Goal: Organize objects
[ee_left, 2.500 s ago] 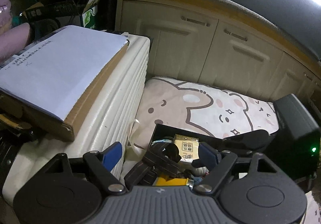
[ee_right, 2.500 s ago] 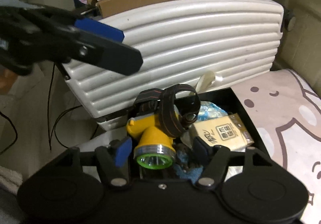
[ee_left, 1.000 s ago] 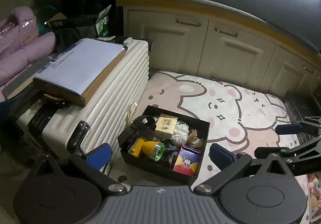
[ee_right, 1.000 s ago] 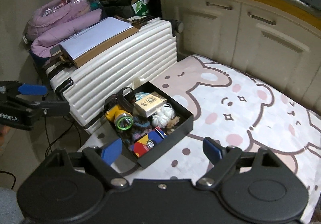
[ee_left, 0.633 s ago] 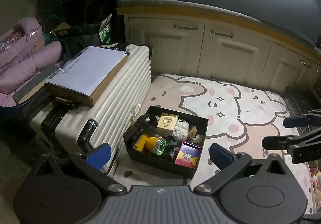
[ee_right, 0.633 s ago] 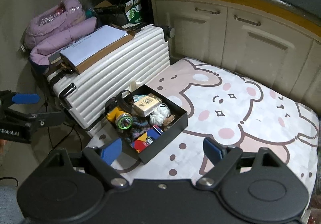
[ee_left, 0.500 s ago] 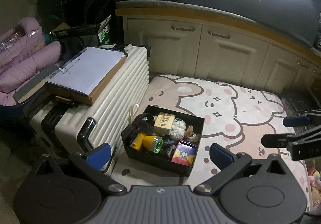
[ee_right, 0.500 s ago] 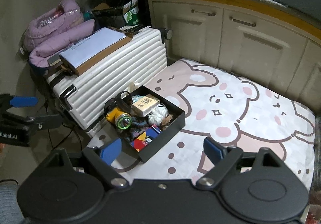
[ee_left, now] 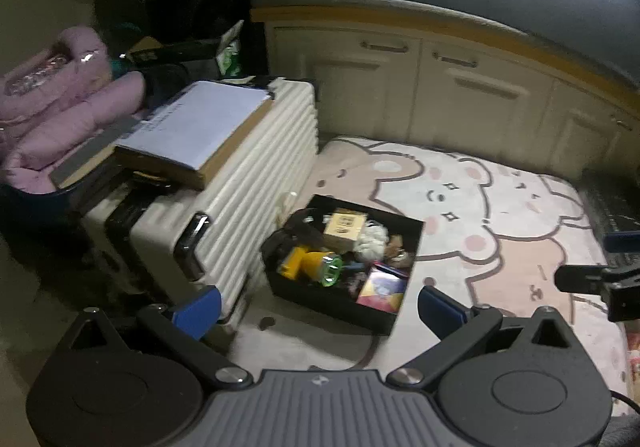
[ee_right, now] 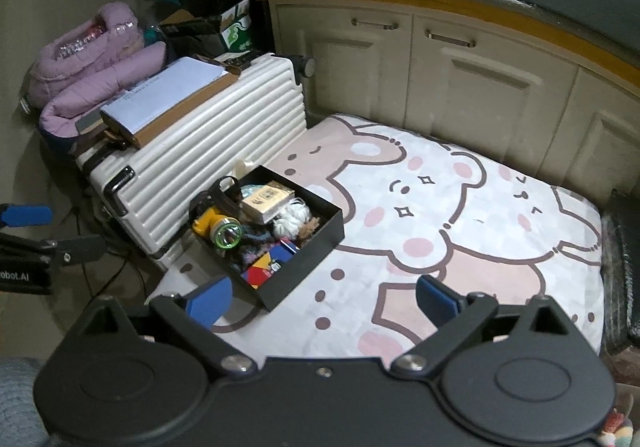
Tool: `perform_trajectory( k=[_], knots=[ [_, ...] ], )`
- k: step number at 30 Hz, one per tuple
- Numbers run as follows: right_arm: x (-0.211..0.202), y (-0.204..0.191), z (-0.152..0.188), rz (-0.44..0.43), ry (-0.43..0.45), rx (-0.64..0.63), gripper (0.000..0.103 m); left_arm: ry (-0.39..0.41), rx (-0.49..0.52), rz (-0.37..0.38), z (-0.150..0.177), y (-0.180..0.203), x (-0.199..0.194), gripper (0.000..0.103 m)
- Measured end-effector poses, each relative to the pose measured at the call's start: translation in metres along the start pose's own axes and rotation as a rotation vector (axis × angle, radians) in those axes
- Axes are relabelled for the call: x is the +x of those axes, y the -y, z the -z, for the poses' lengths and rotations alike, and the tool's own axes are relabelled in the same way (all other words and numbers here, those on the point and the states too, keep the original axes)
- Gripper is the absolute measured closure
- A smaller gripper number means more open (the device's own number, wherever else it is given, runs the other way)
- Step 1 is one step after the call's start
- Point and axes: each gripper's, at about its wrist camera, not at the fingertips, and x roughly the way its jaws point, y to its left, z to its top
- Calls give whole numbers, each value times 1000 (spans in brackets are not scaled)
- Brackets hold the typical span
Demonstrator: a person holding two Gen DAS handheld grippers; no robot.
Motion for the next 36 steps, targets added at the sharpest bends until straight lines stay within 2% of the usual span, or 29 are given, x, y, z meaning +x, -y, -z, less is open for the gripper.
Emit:
perform_trajectory(
  k=[13, 20, 36],
  knots=[
    [5, -11, -1, 42, 3, -47, 3, -38, 3, -37, 2, 0, 6, 0],
    [5, -9, -2, 56, 8, -26, 3, -66, -23, -40, 4, -5, 10, 0],
    [7, -9, -3, 63, 2, -21, 3, -77, -22, -52, 3, -6, 13, 0]
  ],
)
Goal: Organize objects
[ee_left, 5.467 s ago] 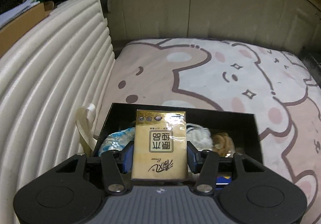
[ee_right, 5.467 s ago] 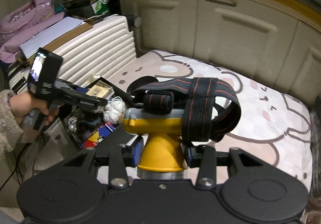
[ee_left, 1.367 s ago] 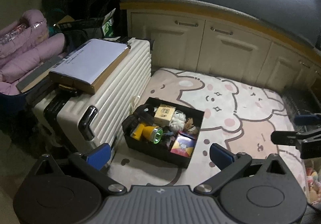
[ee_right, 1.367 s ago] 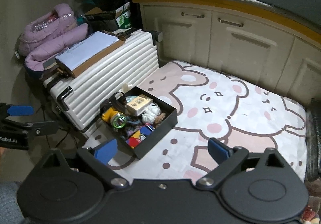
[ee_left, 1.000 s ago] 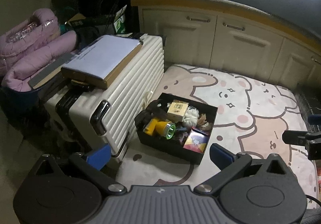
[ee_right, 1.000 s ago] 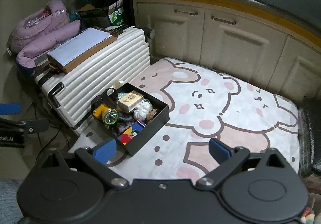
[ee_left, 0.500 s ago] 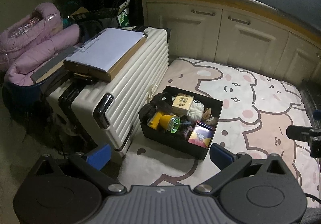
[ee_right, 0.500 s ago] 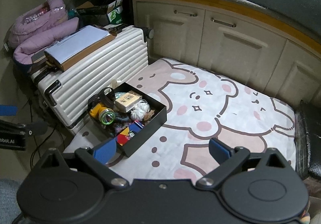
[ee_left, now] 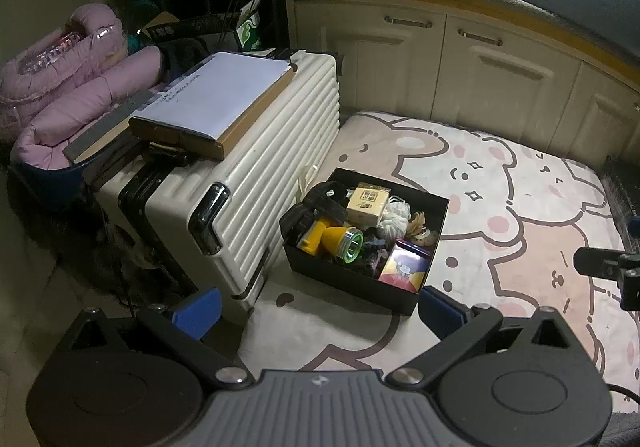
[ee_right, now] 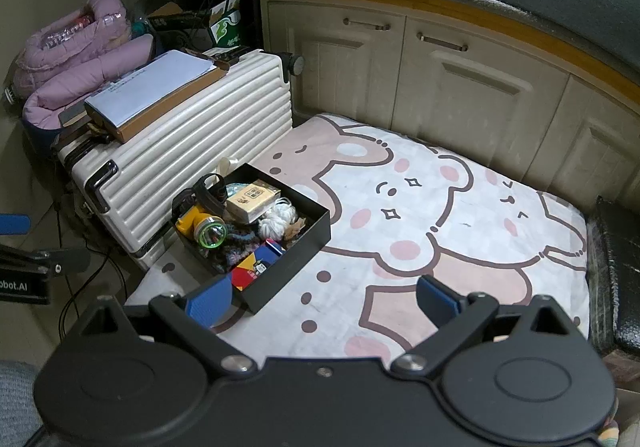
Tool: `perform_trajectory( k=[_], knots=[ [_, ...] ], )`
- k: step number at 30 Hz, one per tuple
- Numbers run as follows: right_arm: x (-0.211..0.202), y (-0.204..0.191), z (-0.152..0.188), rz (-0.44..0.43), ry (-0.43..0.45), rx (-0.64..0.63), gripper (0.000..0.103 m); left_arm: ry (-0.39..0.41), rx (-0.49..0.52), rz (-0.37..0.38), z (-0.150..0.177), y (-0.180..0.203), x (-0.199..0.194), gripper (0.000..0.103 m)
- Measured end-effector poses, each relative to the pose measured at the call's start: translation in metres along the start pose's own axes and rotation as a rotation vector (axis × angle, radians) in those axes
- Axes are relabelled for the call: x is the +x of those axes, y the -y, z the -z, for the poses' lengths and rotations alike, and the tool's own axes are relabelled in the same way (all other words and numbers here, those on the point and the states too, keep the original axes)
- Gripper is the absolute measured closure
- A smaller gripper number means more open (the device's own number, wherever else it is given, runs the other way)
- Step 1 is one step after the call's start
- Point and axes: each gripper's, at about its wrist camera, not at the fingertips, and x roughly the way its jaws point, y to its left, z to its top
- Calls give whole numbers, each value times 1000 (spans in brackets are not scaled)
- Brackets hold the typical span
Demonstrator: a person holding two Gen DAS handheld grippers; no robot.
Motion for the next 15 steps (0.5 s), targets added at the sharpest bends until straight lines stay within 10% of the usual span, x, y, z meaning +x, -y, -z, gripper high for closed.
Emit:
perform_trajectory(
  k=[15],
  knots=[
    [1, 0, 0, 2, 1, -1, 3, -4, -3, -2, 1, -1, 1, 0]
  ],
)
